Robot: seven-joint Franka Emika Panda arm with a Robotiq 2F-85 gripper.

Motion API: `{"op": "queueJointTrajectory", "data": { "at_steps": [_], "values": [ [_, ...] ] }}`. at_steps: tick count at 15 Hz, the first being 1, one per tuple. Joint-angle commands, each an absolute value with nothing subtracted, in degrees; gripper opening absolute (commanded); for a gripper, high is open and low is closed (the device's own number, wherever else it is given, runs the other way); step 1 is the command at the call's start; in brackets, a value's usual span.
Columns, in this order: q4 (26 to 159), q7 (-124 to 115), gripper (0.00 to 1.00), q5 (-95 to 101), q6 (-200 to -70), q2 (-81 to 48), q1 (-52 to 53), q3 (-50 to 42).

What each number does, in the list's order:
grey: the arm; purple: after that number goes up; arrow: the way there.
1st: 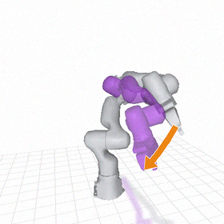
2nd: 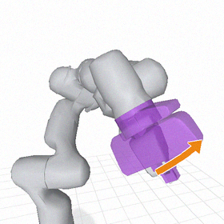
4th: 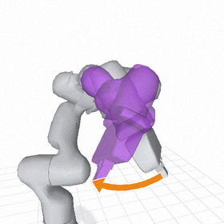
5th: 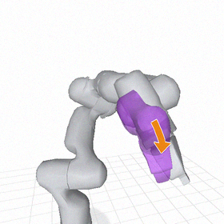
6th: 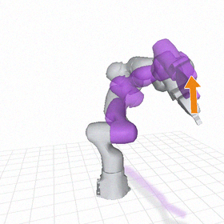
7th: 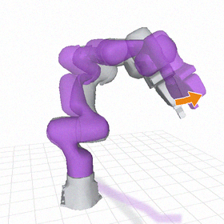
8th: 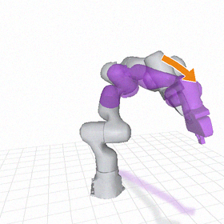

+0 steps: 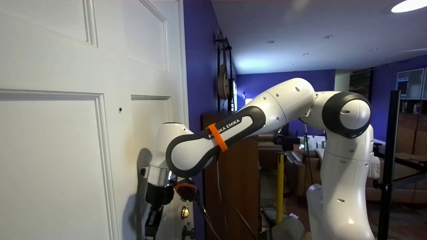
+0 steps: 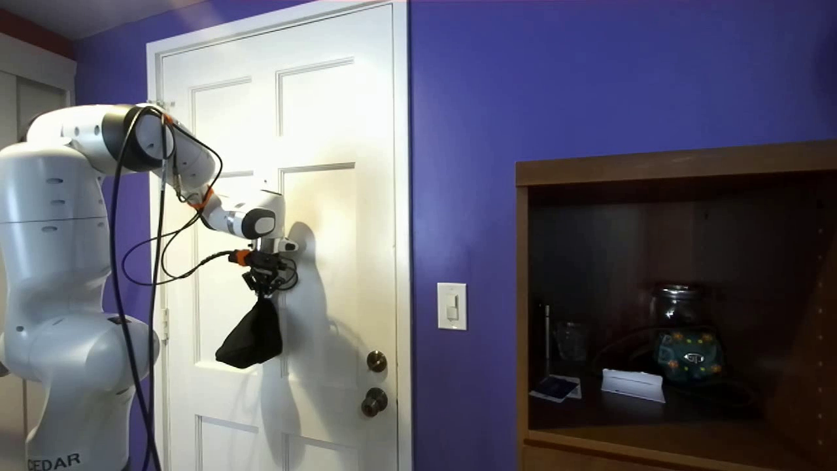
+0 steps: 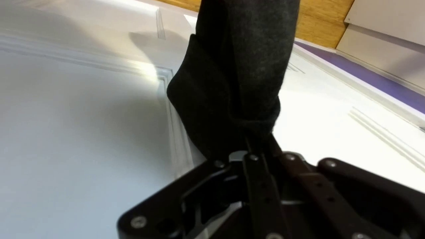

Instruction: Hang the head sock on the nail on the door

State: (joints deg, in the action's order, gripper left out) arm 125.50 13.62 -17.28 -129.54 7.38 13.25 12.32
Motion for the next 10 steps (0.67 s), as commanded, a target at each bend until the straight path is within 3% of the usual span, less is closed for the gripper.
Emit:
{"op": "queueJointTrajectory", "data": {
  "at_steps": [1,7,8,10],
  "values": [
    [126.66,13.85,0.02,-15.88,-133.15,6.76,13.71,12.37],
    [127.07,14.57,0.02,-16.26,-134.29,5.84,13.91,12.37],
    [127.07,14.49,0.32,-16.17,-134.27,5.71,13.91,12.39],
    [127.07,14.56,0.38,-16.22,-134.30,5.61,13.96,12.40]
  ]
}}
